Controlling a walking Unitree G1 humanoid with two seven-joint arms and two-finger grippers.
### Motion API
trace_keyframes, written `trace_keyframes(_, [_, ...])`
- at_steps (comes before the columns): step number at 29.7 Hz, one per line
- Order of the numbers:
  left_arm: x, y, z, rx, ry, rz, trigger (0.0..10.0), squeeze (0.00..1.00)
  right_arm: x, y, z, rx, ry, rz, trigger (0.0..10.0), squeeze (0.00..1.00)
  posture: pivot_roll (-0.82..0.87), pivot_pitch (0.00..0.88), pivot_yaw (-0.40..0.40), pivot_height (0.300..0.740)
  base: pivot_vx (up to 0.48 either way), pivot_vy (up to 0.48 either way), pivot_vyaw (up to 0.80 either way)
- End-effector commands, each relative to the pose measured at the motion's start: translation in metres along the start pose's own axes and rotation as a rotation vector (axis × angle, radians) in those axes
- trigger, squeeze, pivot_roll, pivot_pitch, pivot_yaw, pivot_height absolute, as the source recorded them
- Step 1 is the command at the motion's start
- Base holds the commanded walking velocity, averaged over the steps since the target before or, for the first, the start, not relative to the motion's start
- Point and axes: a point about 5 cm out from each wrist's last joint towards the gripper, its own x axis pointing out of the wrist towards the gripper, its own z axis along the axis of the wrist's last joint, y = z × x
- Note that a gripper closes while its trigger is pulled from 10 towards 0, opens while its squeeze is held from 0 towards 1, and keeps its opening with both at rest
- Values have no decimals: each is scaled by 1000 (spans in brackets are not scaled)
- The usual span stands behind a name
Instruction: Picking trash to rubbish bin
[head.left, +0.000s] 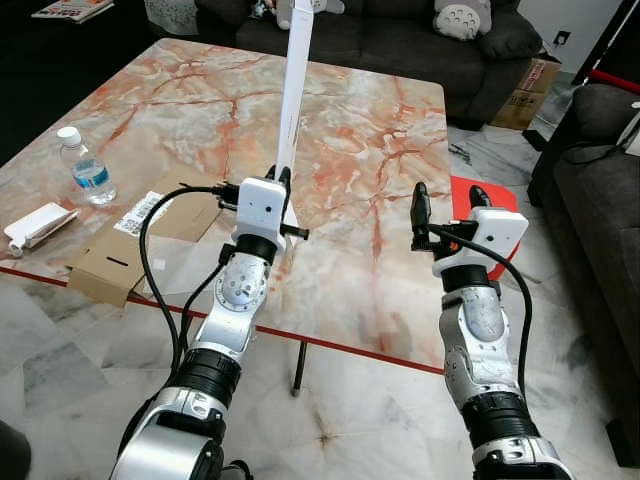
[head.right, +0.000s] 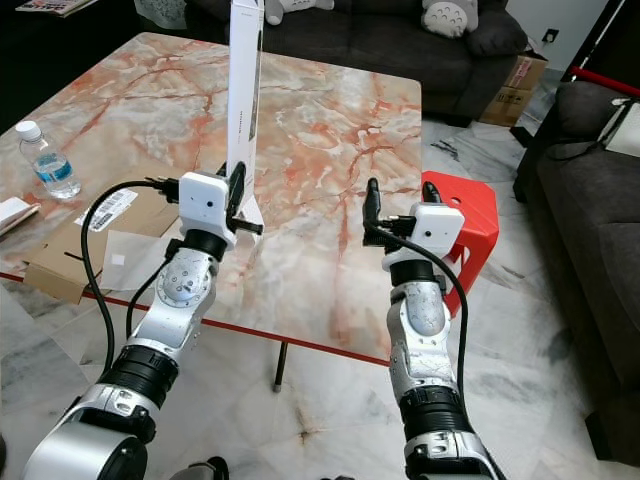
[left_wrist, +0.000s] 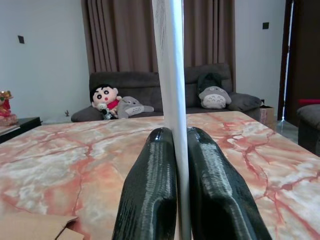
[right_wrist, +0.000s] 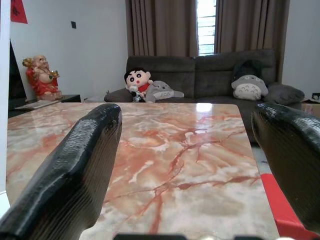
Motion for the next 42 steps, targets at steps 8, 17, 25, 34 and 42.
trace_keyframes(8, [-3,-5,1,0,-10,-16,10000,0,-3,0,-2,10,11,-5,10000,0,56,104,-110,740,-115,0,0])
trace_keyframes(17, [-3,-5,1,0,-10,-16,10000,0,-4,1,-2,14,15,-7,10000,0,57,111,-111,740,-68,0,0])
trace_keyframes(25, [-3,-5,1,-2,-8,-16,10000,0,-5,1,-3,16,21,-4,10000,0,56,116,-112,740,-37,0,0])
trace_keyframes(34, [-4,-5,0,-1,-3,-15,10000,0,-6,3,-5,16,34,3,10000,0,56,121,-114,740,-97,0,0])
trace_keyframes(42, [-4,-5,0,-4,-3,-14,10000,0,-6,4,-6,17,38,8,10000,0,56,125,-115,740,0,0,0])
